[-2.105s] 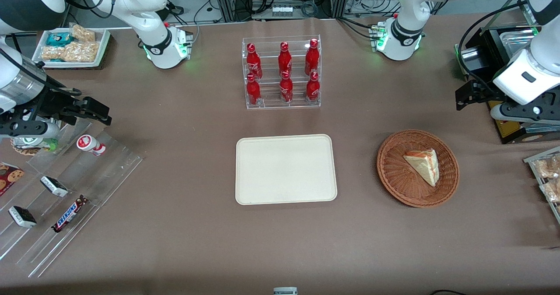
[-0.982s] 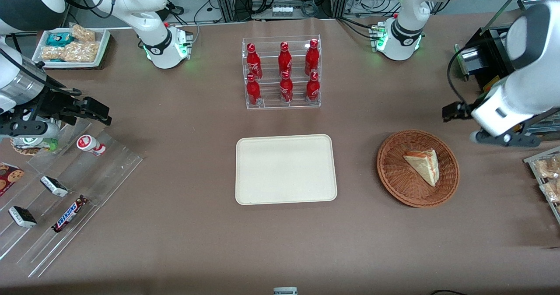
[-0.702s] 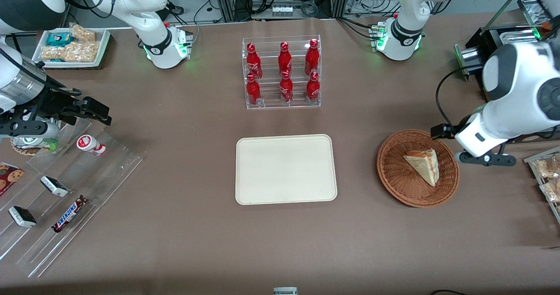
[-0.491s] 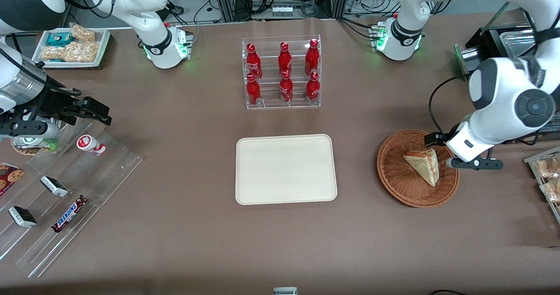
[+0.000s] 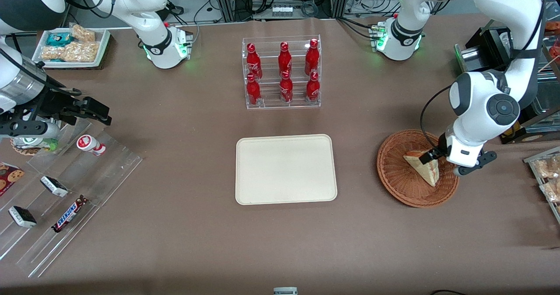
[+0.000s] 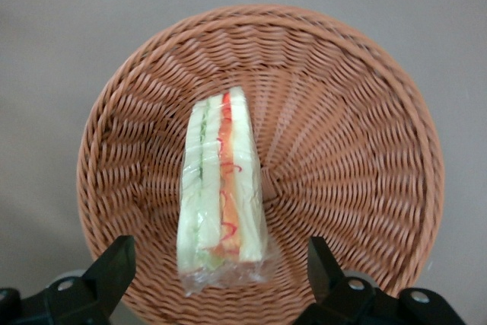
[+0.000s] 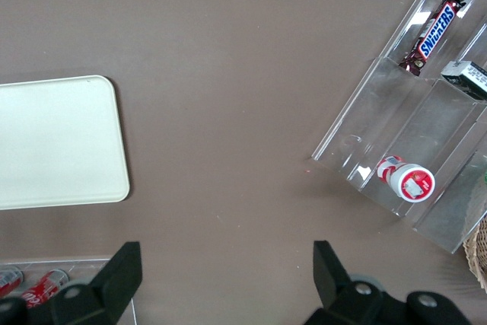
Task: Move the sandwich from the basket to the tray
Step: 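Lower the left gripper and close it on the wrapped sandwich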
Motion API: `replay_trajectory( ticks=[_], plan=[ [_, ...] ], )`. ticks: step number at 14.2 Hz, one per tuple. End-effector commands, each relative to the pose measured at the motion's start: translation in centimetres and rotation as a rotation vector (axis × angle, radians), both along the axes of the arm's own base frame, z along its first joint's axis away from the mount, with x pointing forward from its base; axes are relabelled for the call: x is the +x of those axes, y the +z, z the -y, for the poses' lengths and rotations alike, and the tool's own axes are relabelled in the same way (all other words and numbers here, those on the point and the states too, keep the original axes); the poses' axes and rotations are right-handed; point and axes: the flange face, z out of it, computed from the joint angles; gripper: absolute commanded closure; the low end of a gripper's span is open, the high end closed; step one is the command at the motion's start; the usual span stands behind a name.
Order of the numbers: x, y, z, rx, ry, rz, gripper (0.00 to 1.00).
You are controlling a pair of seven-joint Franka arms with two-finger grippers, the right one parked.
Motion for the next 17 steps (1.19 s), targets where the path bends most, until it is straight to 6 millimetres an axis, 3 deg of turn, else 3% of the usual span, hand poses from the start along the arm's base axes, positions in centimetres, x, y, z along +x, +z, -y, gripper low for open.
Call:
replay_trajectory(
  ticks=[1, 3, 4, 5, 7, 8, 11, 13, 14, 15, 17],
  plan=[
    [-0.4, -1.8, 0.1, 0.007, 0.172, -0.001, 0.00],
    [-0.2, -2.9, -0.1, 0.002, 0.197, -0.005, 0.01],
    [0.0, -3.4, -0.4, -0.001, 0.243, 0.010, 0.07],
    [0.1, -4.1, -0.6, -0.002, 0.306, 0.013, 0.21],
    [0.1, -4.8, -0.5, 0.004, 0.362, 0.010, 0.73],
    [0.2, -4.6, -0.5, 0.005, 0.362, 0.008, 0.89],
    [1.4, -1.2, 0.1, 0.008, 0.347, 0.004, 0.92],
    [3.5, 2.7, 1.4, 0.019, 0.322, -0.052, 0.93],
    [4.2, 4.4, 3.2, 0.020, 0.285, -0.069, 0.94],
    [4.6, 5.1, 4.8, 0.021, 0.258, -0.085, 0.94],
    [4.4, 5.5, 9.7, 0.004, 0.182, -0.064, 0.95]
  ],
)
